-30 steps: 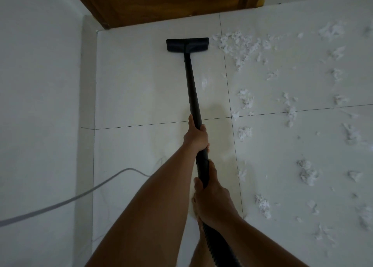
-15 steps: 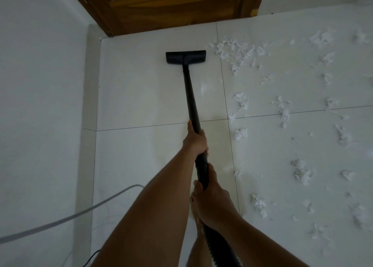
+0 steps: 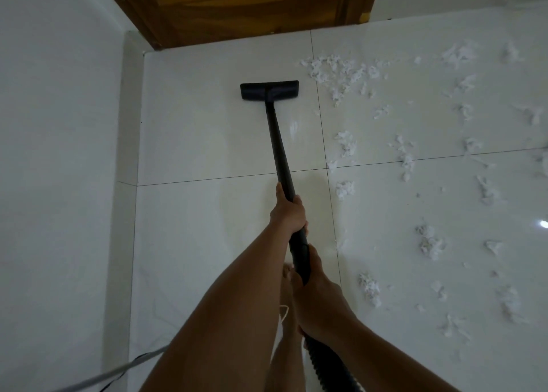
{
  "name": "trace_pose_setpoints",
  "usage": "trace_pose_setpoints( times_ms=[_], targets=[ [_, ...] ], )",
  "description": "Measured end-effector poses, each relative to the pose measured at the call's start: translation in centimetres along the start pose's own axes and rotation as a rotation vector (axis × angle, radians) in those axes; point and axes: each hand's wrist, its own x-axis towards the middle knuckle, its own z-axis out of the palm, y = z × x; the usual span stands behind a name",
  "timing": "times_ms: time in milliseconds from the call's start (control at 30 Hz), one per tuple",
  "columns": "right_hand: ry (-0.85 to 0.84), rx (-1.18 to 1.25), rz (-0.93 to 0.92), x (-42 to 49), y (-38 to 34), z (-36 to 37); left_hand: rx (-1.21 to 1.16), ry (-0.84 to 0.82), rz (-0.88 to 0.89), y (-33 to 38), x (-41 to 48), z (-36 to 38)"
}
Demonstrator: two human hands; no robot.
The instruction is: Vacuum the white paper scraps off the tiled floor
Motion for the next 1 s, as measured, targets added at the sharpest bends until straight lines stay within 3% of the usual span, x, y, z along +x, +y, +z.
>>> trace_pose_setpoints(
  times_ms=[667,1000],
  targets=[
    [0.000,0.073,-0.009,11.5,-14.1,-2.8,0.078,0.055,0.031,13.2,10.8,-7.4],
    [0.003,0.095,-0.025,12.7,-17.5,-4.1,0.063,0.032,0.000,16.5,12.3,-9.2]
  ],
)
